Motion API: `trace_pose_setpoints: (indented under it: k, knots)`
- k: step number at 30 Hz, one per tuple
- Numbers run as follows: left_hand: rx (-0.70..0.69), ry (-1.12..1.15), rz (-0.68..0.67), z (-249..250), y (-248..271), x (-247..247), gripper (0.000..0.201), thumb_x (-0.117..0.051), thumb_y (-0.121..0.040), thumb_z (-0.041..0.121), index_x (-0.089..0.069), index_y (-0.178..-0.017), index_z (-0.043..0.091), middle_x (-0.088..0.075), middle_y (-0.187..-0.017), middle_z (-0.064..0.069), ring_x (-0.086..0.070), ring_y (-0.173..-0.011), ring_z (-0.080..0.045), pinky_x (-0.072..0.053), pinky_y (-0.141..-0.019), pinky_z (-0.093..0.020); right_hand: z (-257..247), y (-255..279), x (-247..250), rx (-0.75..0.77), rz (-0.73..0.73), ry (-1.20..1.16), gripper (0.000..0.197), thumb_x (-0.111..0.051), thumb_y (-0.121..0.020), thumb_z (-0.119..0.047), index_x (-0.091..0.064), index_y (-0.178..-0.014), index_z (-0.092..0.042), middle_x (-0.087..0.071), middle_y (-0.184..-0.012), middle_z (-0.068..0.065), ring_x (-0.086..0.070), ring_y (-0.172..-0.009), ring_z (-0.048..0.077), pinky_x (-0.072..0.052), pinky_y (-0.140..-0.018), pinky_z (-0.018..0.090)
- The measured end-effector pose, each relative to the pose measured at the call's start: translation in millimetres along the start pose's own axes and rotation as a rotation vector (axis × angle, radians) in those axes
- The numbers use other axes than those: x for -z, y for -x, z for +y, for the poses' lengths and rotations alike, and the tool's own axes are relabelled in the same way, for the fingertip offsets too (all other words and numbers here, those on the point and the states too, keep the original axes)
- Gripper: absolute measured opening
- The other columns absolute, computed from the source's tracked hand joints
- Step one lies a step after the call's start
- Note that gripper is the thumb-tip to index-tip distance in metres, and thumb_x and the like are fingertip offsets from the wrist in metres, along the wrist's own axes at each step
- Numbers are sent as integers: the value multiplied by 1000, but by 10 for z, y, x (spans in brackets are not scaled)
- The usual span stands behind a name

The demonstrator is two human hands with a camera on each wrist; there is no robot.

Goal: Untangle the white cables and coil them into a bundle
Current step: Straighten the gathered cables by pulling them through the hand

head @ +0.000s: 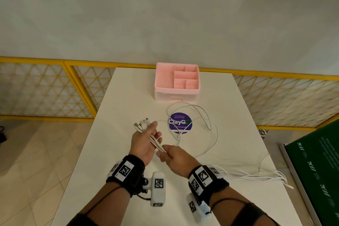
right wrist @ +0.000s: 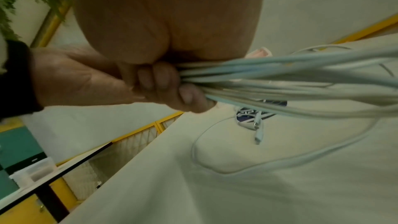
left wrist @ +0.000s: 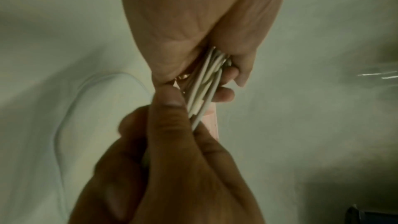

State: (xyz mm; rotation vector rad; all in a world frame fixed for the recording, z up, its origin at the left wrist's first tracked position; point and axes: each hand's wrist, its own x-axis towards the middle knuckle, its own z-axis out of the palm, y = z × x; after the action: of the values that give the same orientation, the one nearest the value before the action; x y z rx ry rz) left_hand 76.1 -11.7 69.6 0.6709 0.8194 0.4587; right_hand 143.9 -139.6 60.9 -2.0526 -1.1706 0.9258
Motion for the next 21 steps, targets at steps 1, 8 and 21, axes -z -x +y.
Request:
trace_pose_setpoints:
  k: [1, 8, 21]
  knots:
    - [27, -3, -27, -45, 13, 10, 13, -70, -91, 15, -62, -82, 14, -52, -62, 1, -60, -62, -15, -50, -67, -33, 3, -8, 7, 5, 9, 19, 30, -42, -104, -40, -56, -92, -18, -56, -75, -11, -52, -69, 5, -40, -68, 21]
    - [67, 36, -53, -60, -10, 15, 28, -46, -105, 24, -54, -82, 10, -51, -64, -4, -60, -67, -23, -49, -72, -36, 131, -70, -68, 96, 112, 243, 40, -33, -103, -47, -53, -107, -13, -67, -92, 17, -62, -83, 36, -49, -73, 46]
    - [79, -61, 11, -257, -97, 124, 32, -41, -107, 22, -50, -78, 12, -33, -50, 6, -29, -41, -8, -32, -46, -26, 802, 161, 299, -244, -125, 132, 66, -44, -81, -81, -53, -76, -16, -57, -74, 0, -53, -73, 14, -42, -71, 31]
